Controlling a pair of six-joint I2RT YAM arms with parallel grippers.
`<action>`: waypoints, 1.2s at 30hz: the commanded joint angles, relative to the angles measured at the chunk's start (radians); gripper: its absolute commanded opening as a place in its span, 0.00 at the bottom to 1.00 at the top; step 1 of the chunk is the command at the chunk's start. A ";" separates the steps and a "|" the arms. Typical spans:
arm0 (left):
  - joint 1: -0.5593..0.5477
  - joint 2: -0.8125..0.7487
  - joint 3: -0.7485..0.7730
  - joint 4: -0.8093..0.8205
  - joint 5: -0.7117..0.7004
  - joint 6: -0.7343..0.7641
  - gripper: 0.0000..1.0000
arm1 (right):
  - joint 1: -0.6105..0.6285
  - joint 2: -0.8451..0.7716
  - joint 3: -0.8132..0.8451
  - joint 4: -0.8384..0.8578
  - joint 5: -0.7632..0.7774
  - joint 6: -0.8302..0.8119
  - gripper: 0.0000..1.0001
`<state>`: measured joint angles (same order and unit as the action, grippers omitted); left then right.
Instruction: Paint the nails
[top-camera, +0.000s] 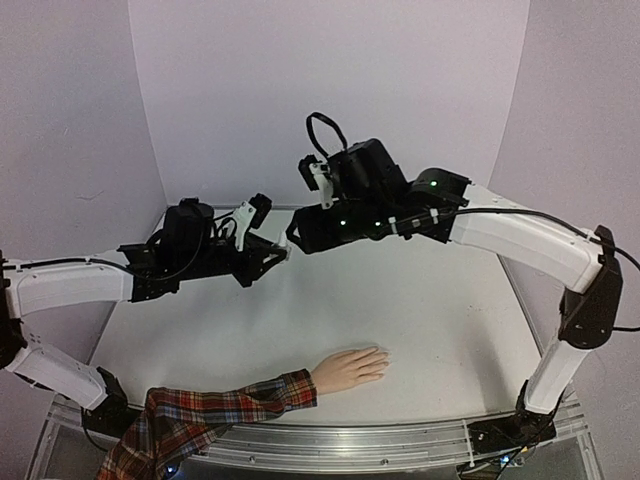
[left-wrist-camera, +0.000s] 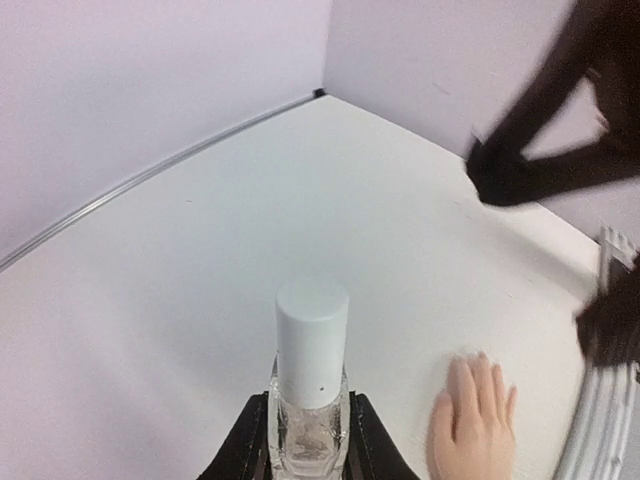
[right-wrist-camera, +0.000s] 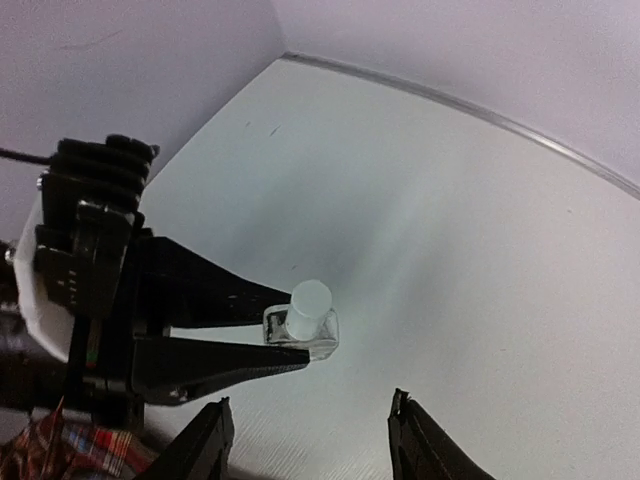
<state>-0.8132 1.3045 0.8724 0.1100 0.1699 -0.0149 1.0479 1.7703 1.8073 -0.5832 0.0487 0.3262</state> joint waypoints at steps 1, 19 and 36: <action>-0.010 -0.121 -0.049 0.150 0.316 0.080 0.00 | -0.063 -0.114 -0.102 0.080 -0.461 -0.162 0.58; -0.009 -0.083 0.034 0.105 0.609 0.073 0.00 | -0.072 -0.066 -0.079 0.114 -0.817 -0.239 0.38; -0.009 -0.027 0.096 0.116 -0.093 -0.106 0.00 | 0.002 -0.062 -0.130 0.184 -0.133 -0.043 0.00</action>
<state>-0.8294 1.2279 0.8706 0.1561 0.6114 -0.0376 0.9726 1.7107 1.6949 -0.4458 -0.5444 0.1147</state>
